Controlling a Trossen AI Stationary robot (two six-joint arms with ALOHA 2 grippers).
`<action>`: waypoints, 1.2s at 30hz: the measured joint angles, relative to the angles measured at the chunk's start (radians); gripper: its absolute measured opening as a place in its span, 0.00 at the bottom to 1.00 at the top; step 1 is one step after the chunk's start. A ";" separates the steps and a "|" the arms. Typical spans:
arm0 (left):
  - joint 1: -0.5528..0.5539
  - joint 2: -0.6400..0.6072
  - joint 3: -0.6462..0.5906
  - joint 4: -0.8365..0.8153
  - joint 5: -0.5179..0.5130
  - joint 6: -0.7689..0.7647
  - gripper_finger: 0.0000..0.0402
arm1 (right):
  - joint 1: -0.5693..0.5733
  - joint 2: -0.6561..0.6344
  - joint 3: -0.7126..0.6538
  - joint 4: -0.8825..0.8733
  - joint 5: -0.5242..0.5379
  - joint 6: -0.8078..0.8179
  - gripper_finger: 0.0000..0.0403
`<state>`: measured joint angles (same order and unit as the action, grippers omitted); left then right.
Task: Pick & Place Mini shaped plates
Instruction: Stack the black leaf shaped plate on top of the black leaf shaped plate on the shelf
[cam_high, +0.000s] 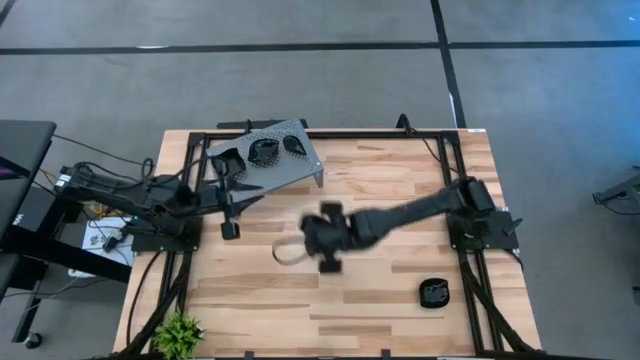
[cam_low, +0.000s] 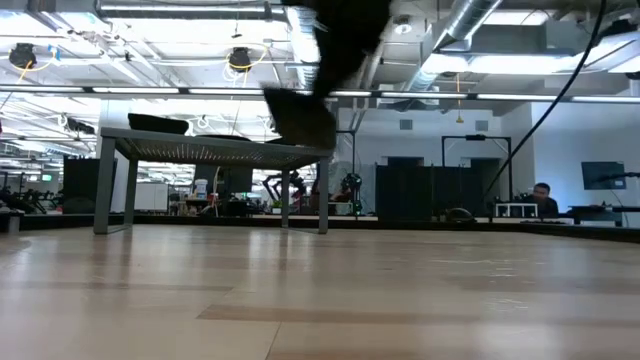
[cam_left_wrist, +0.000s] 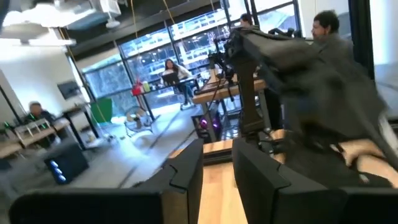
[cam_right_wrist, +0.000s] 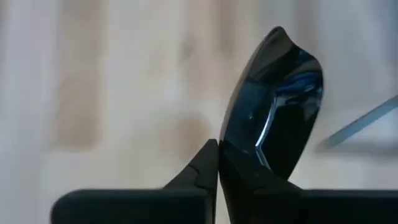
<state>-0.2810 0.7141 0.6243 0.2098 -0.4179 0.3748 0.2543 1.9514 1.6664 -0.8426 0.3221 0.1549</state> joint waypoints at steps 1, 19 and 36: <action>0.000 -0.008 0.000 -0.002 0.000 0.020 0.22 | -0.029 0.000 0.031 0.012 0.025 -0.079 0.02; 0.000 -0.019 0.000 -0.008 -0.034 0.040 0.22 | -0.410 0.091 0.205 0.584 -0.027 -0.941 0.01; 0.000 -0.025 0.001 -0.008 -0.061 0.074 0.22 | -0.461 0.232 0.239 0.669 -0.023 -0.923 0.03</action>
<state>-0.2806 0.6895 0.6250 0.2020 -0.4786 0.4484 -0.2066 2.1834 1.9049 -0.1738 0.2990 -0.7685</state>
